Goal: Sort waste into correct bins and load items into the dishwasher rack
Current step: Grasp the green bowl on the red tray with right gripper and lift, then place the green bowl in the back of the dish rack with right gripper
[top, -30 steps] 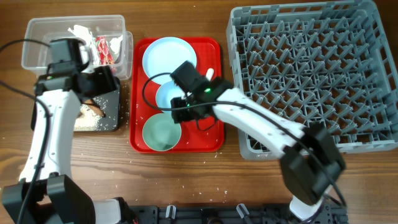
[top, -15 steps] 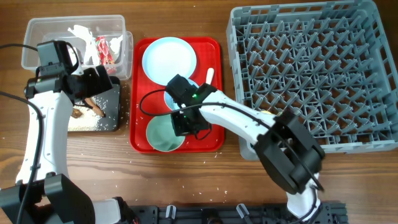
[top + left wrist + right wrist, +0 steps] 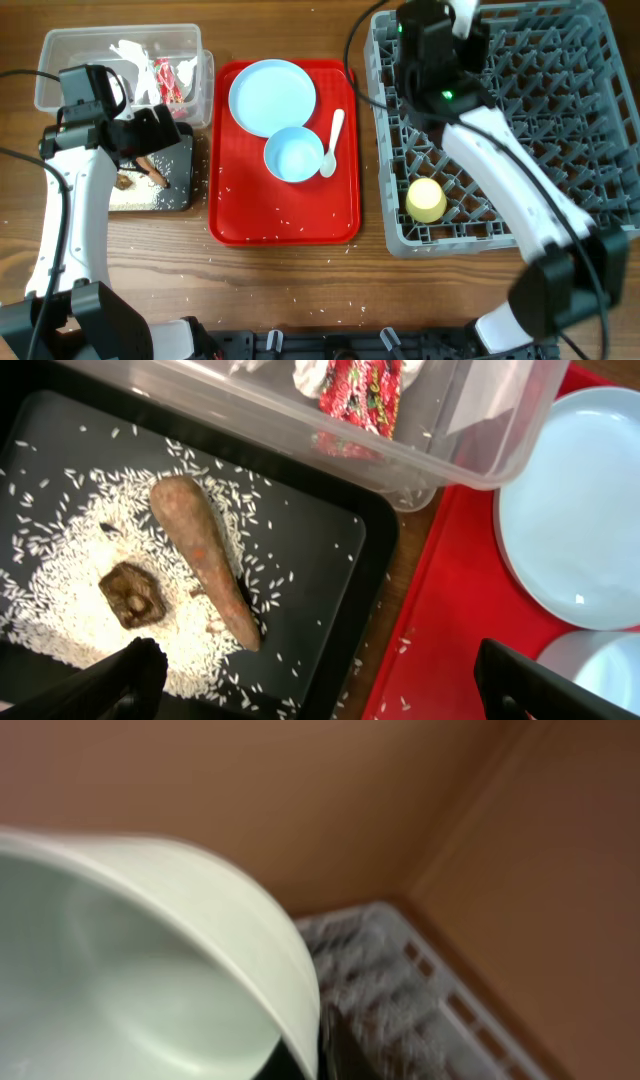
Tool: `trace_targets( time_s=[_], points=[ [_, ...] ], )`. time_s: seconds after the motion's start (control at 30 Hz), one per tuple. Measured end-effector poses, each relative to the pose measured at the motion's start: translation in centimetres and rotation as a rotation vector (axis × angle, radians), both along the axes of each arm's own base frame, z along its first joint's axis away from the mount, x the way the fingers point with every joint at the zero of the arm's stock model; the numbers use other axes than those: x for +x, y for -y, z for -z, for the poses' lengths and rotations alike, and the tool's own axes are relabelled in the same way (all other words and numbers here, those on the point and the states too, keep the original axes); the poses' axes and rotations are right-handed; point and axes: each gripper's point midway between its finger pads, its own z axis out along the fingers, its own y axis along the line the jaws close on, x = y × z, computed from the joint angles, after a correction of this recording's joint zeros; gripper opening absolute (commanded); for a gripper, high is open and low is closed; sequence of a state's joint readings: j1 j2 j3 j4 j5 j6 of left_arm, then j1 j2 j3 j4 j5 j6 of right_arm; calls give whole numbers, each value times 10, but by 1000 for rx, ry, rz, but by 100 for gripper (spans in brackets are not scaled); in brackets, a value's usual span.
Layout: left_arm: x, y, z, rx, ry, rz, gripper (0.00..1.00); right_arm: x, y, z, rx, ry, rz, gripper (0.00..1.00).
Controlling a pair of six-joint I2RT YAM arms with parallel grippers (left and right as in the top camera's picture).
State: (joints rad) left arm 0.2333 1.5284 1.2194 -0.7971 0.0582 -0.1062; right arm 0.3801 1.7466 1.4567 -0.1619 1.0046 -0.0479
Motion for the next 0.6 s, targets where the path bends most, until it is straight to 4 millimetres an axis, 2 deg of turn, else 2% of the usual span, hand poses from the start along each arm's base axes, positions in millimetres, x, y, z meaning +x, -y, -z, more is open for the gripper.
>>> trace_targets(
  time_s=[0.07, 0.13, 0.2, 0.3, 0.33, 0.4, 0.6],
  points=[
    [0, 0, -2, 2, 5, -1, 100, 34, 1, 13, -133, 34, 26, 4],
    [1, 0, -2, 3, 6, 0, 100, 48, -3, 26, -231, 15, 30, 4],
    [1, 0, -2, 3, 6, 0, 100, 62, -8, 50, -340, -47, 19, 4],
    [1, 0, -2, 2, 5, 0, 100, 71, -11, 94, -446, -186, -8, 4],
    [1, 0, -2, 3, 6, 0, 100, 72, -12, 104, -463, -211, -15, 4],
    [1, 0, -2, 2, 5, 0, 100, 71, -13, 112, -471, -238, -17, 4],
    [1, 0, -2, 3, 6, 0, 100, 62, -12, 121, -418, -288, 6, 4]
  ],
)
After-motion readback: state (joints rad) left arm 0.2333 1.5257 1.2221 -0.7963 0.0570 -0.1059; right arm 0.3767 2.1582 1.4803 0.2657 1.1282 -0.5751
